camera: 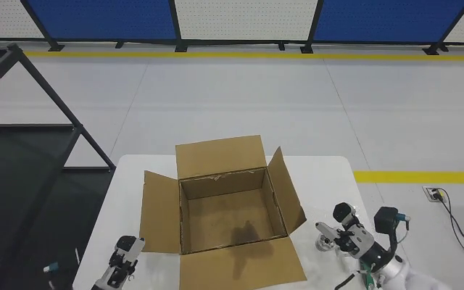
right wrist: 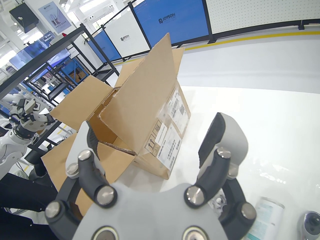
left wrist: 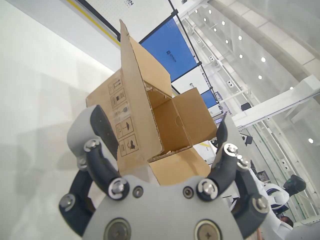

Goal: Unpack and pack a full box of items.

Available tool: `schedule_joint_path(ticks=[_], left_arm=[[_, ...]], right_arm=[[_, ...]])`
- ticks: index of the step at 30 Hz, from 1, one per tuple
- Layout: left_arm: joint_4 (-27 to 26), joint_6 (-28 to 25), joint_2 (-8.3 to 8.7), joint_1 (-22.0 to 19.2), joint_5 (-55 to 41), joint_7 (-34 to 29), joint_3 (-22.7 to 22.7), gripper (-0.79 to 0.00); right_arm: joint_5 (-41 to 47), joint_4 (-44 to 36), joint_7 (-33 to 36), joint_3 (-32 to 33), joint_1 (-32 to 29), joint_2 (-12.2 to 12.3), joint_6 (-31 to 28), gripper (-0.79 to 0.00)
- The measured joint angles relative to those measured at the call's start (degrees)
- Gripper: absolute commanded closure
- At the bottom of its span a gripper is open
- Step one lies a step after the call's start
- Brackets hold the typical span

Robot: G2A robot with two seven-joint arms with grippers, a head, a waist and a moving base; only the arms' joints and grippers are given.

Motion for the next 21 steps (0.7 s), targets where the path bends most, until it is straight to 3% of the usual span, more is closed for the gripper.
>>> schedule_joint_path(ticks=[2,16,21], left_arm=[[0.72,0.67,-0.03,-0.73,0.72,0.69,1.00,-0.730],[6.18,4.06,-0.04,-7.90,6.98,5.28,5.31,-0.785],[7.49,4.69,0.05,-9.88,6.50,6.16,5.00,-0.785]], right_arm=[[0.81,0.92,0.03,1.17,-0.58,0.01,-0.67,-0.785],[4.37,5.12,0.46,5.77,-2.16,-0.20,-3.87,-0.785],[4.85,6.40,3.64,6.73,-1.99,0.00,-8.74,-0.785]])
